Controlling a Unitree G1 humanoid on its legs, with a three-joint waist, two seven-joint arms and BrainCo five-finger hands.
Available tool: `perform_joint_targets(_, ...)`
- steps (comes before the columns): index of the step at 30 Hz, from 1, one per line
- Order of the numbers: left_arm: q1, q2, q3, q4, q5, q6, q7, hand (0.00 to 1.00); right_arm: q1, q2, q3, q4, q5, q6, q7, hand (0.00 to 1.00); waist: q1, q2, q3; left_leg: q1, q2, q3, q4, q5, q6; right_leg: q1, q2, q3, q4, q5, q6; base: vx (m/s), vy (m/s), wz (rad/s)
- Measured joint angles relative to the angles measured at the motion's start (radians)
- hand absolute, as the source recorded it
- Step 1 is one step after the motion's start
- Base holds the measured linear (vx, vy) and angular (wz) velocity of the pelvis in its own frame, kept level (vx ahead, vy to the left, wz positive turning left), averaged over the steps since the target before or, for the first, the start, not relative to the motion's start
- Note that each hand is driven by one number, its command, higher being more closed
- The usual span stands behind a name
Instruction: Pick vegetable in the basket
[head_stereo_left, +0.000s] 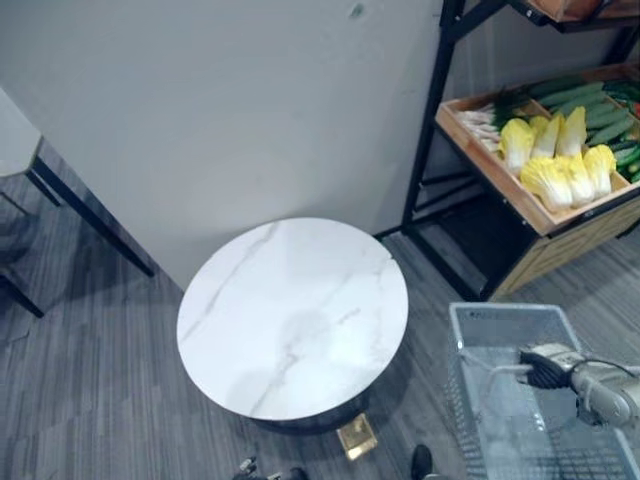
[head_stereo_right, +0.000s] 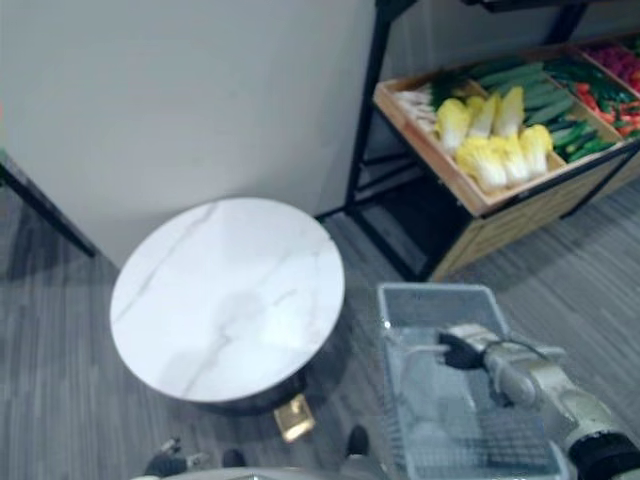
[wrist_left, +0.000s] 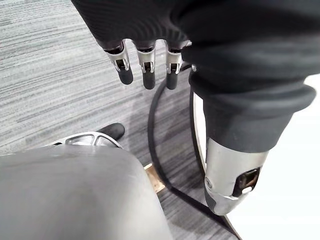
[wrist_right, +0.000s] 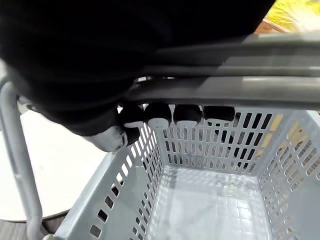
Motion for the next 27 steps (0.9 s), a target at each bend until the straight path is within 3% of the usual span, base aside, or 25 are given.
perform_joint_targets(7, 0.044, 0.002, -0.008, 0.0, 0.029, 0.002, 0.0, 0.0, 0.132, 0.108, -0.19, 0.072, -0.046, 0.021, -0.05, 1.0, -0.043, -0.015, -0.009, 0.034, -0.024, 0.009, 0.0, -0.013, 0.011, -0.013, -0.03, 0.018, 0.08, -0.045, 0.019, 0.02, 0.026, -0.03)
perform_joint_targets(11, 0.043, 0.029, -0.045, -0.002, 0.041, -0.003, -0.004, 0.0, 0.164, 0.138, -0.262, 0.057, -0.087, 0.051, -0.073, 1.0, -0.057, -0.043, -0.008, 0.03, -0.094, 0.107, 0.006, -0.034, 0.048, -0.094, -0.084, 0.118, 0.094, -0.029, 0.096, -0.02, 0.128, -0.6)
perform_joint_targets(12, 0.043, 0.037, -0.045, -0.002, 0.039, -0.002, -0.006, 0.0, 0.164, 0.142, -0.262, 0.045, -0.101, 0.059, -0.078, 1.0, -0.06, -0.052, -0.007, 0.018, -0.109, 0.166, 0.007, -0.035, 0.074, -0.108, -0.1, 0.106, 0.04, -0.062, 0.106, -0.05, 0.154, -1.1)
perform_joint_targets(13, 0.04, 0.028, -0.029, -0.003, 0.036, -0.002, -0.009, 0.0, 0.146, 0.151, -0.259, 0.046, -0.109, 0.07, -0.078, 1.0, -0.059, -0.007, -0.006, 0.002, -0.066, 0.227, 0.007, -0.039, 0.107, -0.105, -0.106, -0.045, 0.017, -0.128, 0.026, -0.05, 0.136, -1.27)
perform_joint_targets(14, 0.043, 0.022, -0.01, 0.001, 0.035, 0.0, -0.01, 0.0, 0.116, 0.166, -0.254, 0.055, -0.113, 0.072, -0.078, 1.0, -0.055, 0.006, 0.008, 0.002, -0.038, 0.259, 0.007, -0.039, 0.108, -0.129, -0.108, -0.142, 0.083, -0.111, -0.067, -0.05, 0.125, -1.58)
perform_joint_targets(15, 0.045, 0.019, 0.028, 0.002, 0.035, 0.0, -0.01, 0.0, 0.064, 0.179, -0.239, 0.075, -0.113, 0.072, -0.082, 1.0, -0.045, 0.025, 0.025, 0.012, 0.008, 0.315, 0.008, -0.04, 0.108, -0.159, -0.106, -0.284, 0.263, -0.109, -0.156, -0.03, 0.119, -1.73)
perform_joint_targets(16, 0.044, 0.028, 0.042, 0.007, 0.036, 0.002, -0.012, 0.0, 0.025, 0.179, -0.224, 0.105, -0.11, 0.072, -0.084, 1.0, -0.036, 0.016, 0.036, 0.037, 0.034, 0.377, 0.008, -0.043, 0.112, -0.146, -0.134, -0.384, 0.413, -0.12, -0.171, -0.01, 0.098, -1.63)
perform_joint_targets(17, 0.044, 0.033, 0.042, 0.011, 0.036, 0.005, -0.013, 0.0, 0.008, 0.18, -0.218, 0.118, -0.109, 0.074, -0.086, 1.0, -0.033, 0.015, 0.038, 0.045, 0.04, 0.404, 0.008, -0.043, 0.113, -0.127, -0.146, -0.405, 0.453, -0.122, -0.172, -0.02, 0.024, -1.33)
perform_joint_targets(19, 0.031, 0.036, 0.042, 0.023, 0.036, 0.014, -0.023, 0.0, -0.04, 0.183, -0.214, 0.125, -0.108, 0.077, -0.088, 1.0, -0.027, -0.015, 0.027, 0.064, 0.056, 0.494, 0.008, -0.039, 0.107, -0.063, -0.181, -0.405, 0.52, -0.125, -0.167, -0.03, -0.102, -1.3)
perform_joint_targets(21, 0.015, 0.033, 0.043, 0.03, 0.035, 0.016, -0.026, 0.0, -0.075, 0.184, -0.192, 0.125, -0.11, 0.077, -0.088, 1.0, 0.002, -0.025, 0.027, 0.066, 0.096, 0.574, 0.055, -0.04, 0.096, -0.028, -0.207, -0.403, 0.513, -0.113, -0.151, 0.0, -0.191, -1.42)
perform_joint_targets(23, 0.01, 0.033, 0.045, 0.029, 0.032, 0.017, -0.026, 0.0, -0.102, 0.186, -0.166, 0.119, -0.109, 0.077, -0.087, 1.0, 0.017, -0.046, 0.017, 0.054, 0.124, 0.64, 0.106, -0.037, 0.088, -0.018, -0.235, -0.402, 0.432, -0.069, -0.095, 0.02, -0.319, -1.14)
perform_joint_targets(24, -0.004, 0.033, 0.048, 0.031, 0.027, 0.019, -0.025, 0.0, -0.109, 0.187, -0.166, 0.11, -0.109, 0.078, -0.089, 1.0, 0.013, -0.051, 0.015, 0.037, 0.147, 0.656, 0.133, -0.031, 0.081, -0.022, -0.208, -0.391, 0.386, -0.089, -0.059, -0.01, -0.397, -0.93)
perform_joint_targets(26, -0.025, -0.011, 0.057, 0.032, 0.02, 0.019, -0.023, 0.0, -0.123, 0.18, -0.167, 0.107, -0.111, 0.093, -0.09, 1.0, 0.011, 0.015, 0.025, 0.026, 0.211, 0.669, 0.156, 0.011, 0.046, -0.045, -0.137, -0.407, 0.335, -0.138, -0.02, -0.07, -0.526, -0.95)
perform_joint_targets(27, -0.026, -0.014, 0.057, 0.034, 0.019, 0.019, -0.022, 0.0, -0.117, 0.18, -0.167, 0.107, -0.11, 0.098, -0.09, 1.0, 0.005, 0.012, 0.03, 0.029, 0.219, 0.671, 0.164, 0.016, 0.04, -0.045, -0.131, -0.41, 0.343, -0.165, -0.017, -0.08, -0.433, -0.46)
